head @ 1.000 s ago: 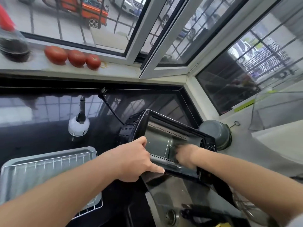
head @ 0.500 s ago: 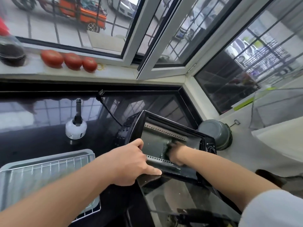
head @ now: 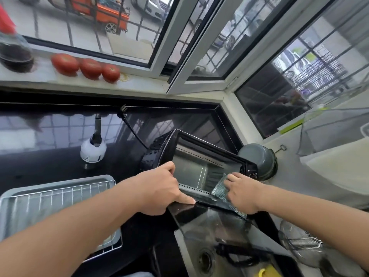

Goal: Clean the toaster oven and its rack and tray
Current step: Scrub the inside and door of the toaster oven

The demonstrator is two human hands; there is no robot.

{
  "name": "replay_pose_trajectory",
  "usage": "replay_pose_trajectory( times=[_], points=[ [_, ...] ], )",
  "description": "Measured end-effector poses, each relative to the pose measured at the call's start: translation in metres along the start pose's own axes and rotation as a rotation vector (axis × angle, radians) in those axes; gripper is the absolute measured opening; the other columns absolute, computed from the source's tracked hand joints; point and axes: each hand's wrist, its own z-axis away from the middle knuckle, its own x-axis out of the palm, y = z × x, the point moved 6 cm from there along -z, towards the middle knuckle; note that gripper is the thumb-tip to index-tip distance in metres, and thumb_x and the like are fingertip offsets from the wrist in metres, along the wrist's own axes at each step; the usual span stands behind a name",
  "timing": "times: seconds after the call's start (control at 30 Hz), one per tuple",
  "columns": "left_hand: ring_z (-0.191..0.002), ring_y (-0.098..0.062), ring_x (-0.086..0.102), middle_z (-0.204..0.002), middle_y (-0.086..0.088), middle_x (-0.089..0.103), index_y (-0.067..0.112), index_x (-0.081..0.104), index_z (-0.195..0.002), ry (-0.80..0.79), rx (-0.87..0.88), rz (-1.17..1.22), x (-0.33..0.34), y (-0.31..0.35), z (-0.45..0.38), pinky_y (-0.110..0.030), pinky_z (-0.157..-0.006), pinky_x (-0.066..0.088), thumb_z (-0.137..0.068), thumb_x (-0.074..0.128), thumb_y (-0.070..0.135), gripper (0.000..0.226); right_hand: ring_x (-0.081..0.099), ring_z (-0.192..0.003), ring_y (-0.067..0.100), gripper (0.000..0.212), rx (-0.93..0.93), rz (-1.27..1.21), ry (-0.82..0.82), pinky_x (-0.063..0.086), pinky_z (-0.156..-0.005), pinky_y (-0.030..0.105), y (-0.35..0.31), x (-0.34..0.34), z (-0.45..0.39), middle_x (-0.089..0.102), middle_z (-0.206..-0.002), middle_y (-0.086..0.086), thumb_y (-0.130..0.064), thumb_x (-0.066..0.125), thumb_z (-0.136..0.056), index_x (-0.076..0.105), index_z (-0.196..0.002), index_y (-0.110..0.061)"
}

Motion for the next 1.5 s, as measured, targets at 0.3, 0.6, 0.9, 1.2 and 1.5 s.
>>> replay_pose_trajectory(
  times=[0.3, 0.6, 0.9, 1.2, 1.5],
  points=[
    [-0.079, -0.018, 0.051, -0.089, 0.005, 0.067, 0.049, 0.033, -0.155, 0.01, -0.013, -0.001, 0.0, -0.001, 0.001, -0.036, -0.099, 0.022, -0.093, 0.043, 0.016, 0.071, 0.043, -0.131, 0.024, 0.032, -0.089, -0.038, 0.029, 0.013, -0.122, 0.046, -0.002, 0.015, -0.006, 0.065, -0.123, -0.003, -0.018, 0.048, -0.091, 0.068, -0.115, -0.026],
    [-0.079, -0.018, 0.051, -0.086, 0.006, 0.063, 0.048, 0.035, -0.155, 0.0, -0.024, 0.023, -0.003, -0.002, -0.002, -0.035, -0.097, 0.021, -0.093, 0.043, 0.016, 0.07, 0.035, -0.134, 0.032, 0.034, -0.05, -0.004, -0.145, 0.014, -0.121, 0.053, -0.012, 0.007, -0.031, 0.05, -0.141, 0.005, -0.019, 0.055, -0.091, 0.064, -0.124, -0.018],
    [-0.079, -0.02, 0.053, -0.09, 0.003, 0.068, 0.047, 0.034, -0.154, -0.001, -0.009, 0.021, -0.004, -0.007, -0.007, -0.039, -0.1, 0.027, -0.089, 0.043, 0.013, 0.074, 0.029, -0.141, 0.036, 0.039, -0.038, -0.028, -0.172, 0.006, -0.121, 0.057, -0.01, 0.025, -0.045, 0.054, -0.14, 0.006, -0.017, 0.052, -0.092, 0.06, -0.13, -0.015],
    [-0.073, -0.017, 0.054, -0.082, 0.006, 0.067, 0.045, 0.046, -0.139, 0.03, 0.01, 0.013, -0.002, -0.012, -0.008, -0.037, -0.096, 0.024, -0.084, 0.047, 0.013, 0.065, 0.041, -0.126, 0.034, 0.027, 0.029, 0.043, 0.274, 0.024, -0.115, 0.048, 0.042, 0.025, -0.013, 0.065, -0.119, 0.005, -0.022, 0.046, -0.095, 0.067, -0.111, -0.015],
    [-0.074, -0.017, 0.052, -0.085, 0.006, 0.066, 0.049, 0.041, -0.147, 0.005, -0.004, 0.042, -0.006, -0.015, -0.011, -0.039, -0.101, 0.028, -0.087, 0.047, 0.012, 0.071, 0.053, -0.108, 0.027, 0.03, 0.01, -0.064, 0.197, 0.051, -0.092, 0.043, 0.025, 0.028, -0.024, 0.065, -0.118, 0.006, -0.019, 0.047, -0.094, 0.071, -0.11, -0.012]
  ],
)
